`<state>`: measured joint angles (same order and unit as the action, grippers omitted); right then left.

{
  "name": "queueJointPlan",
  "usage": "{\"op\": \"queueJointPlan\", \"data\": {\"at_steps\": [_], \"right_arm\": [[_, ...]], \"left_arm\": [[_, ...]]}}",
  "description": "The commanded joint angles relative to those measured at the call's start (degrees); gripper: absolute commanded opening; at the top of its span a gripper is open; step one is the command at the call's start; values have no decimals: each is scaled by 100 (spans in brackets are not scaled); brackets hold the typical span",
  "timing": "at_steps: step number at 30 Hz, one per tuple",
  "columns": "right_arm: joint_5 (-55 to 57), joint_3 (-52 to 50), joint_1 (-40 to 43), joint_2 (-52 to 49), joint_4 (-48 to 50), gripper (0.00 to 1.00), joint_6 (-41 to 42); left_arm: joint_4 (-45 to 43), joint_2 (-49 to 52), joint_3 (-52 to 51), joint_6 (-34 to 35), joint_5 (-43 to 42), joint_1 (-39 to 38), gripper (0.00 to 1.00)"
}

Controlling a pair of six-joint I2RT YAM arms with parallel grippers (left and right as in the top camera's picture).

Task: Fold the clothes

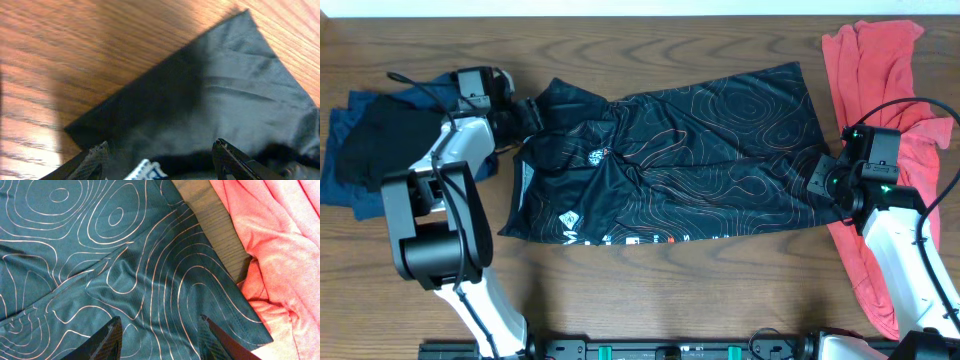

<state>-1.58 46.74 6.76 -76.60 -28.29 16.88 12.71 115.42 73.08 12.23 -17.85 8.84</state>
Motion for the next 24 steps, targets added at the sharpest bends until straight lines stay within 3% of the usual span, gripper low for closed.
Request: {"op": "queueJointPlan", "data": {"at_steps": [1, 24], "right_arm": [[-15, 7, -42, 31, -17, 48, -114], [-15, 7, -42, 31, -109, 49, -111]], "left_arm": [[4, 37, 94, 140, 129, 52, 68], [105, 442, -55, 463, 527, -4, 68]]}}
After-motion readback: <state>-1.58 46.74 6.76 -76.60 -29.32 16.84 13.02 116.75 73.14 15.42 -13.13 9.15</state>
